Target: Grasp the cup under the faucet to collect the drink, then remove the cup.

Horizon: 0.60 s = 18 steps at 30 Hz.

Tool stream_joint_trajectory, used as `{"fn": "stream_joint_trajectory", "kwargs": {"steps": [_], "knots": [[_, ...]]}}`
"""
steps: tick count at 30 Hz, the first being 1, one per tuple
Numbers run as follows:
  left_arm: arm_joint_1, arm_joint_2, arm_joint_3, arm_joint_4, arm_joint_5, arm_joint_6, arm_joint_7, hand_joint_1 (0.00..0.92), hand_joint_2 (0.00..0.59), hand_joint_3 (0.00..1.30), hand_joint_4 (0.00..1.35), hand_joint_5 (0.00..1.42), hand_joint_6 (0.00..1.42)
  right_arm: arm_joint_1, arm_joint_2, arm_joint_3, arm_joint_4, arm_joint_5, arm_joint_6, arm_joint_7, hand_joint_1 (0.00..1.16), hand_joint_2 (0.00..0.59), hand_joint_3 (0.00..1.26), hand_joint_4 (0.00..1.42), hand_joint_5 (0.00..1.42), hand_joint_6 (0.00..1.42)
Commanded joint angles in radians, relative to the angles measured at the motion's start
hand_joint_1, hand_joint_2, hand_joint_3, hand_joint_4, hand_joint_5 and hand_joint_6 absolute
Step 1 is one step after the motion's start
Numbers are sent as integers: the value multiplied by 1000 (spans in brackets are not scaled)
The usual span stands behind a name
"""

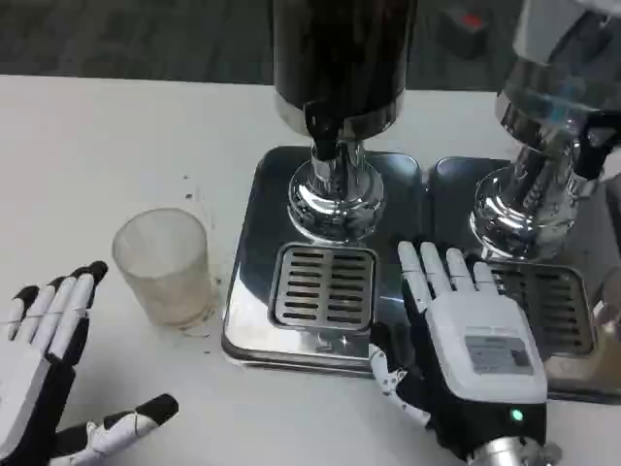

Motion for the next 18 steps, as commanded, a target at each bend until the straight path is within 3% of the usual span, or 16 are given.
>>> {"fn": "stream_joint_trajectory", "kwargs": {"steps": [1, 18], "knots": [[-3, -2, -3, -1, -8, -3, -6, 0, 73, 0, 0, 37, 0, -6, 5, -1, 3, 1, 3, 0, 382, 540, 0, 0, 0, 0], [-1, 7, 27, -27, -25, -3, -6, 0, 77, 0, 0, 47, 0, -21, 24, 1, 28, 15, 0, -9, 381, 543, 0, 0, 0, 0]]}}
